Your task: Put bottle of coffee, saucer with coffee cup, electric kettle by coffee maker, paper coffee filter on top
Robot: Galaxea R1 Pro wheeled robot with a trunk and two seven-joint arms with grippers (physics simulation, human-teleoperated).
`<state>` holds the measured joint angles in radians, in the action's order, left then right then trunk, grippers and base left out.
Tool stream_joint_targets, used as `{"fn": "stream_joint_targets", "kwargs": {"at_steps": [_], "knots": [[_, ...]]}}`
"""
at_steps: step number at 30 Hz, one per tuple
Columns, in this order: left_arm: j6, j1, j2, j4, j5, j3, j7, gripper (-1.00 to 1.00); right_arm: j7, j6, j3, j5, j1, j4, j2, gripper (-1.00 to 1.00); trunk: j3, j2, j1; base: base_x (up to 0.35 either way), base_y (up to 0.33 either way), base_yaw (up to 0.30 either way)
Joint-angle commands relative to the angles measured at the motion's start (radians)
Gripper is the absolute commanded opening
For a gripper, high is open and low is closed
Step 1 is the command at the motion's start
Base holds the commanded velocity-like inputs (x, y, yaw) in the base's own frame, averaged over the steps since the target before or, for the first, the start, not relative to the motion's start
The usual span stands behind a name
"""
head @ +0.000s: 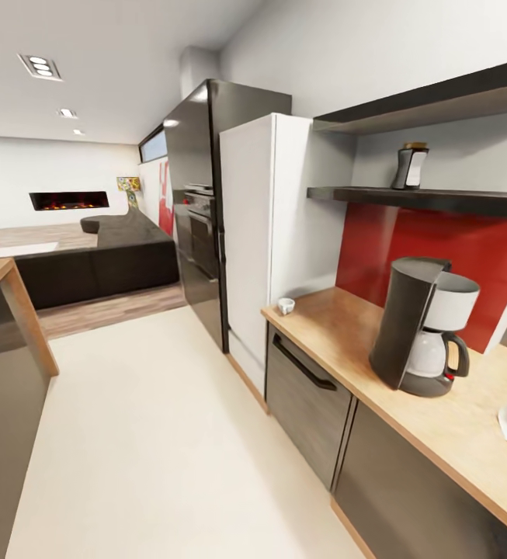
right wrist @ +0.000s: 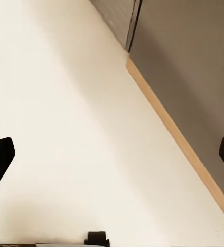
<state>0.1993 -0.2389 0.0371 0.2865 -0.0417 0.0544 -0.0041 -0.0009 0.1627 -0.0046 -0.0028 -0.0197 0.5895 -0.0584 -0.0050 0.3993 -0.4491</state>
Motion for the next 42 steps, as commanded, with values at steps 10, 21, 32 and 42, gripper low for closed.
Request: {"fn": "stream_joint_targets", "kwargs": {"at_steps": [10,21,32,42], "knots": [[0.003,0.0,0.0,-0.001,-0.006,0.001,0.0,1.0,0.002,0.004,-0.001,-0.001,0.0,-0.001,0.0,1.0,0.003,0.001,-0.001,0.275,0.236,-0.17],[0.003,0.0,0.0,-0.001,-0.006,0.001,0.0,1.0,0.001,0.003,-0.002,-0.003,0.0,0.001,0.0,1.0,0.008,0.001,-0.001,0.218,0.216,-0.272],[0.003,0.0,0.0,-0.001,-0.006,0.001,0.0,1.0,-0.001,0.003,-0.002,-0.002,0.0,0.001,0.0,1.0,0.009,0.001,-0.001,0.048,0.04,-0.293],[0.003,0.0,0.0,-0.001,-0.006,0.001,0.0,1.0,-0.002,0.003,-0.002,-0.002,0.0,0.001,0.0,1.0,0.009,0.001,-0.001,0.0,0.0,-0.294]]}}
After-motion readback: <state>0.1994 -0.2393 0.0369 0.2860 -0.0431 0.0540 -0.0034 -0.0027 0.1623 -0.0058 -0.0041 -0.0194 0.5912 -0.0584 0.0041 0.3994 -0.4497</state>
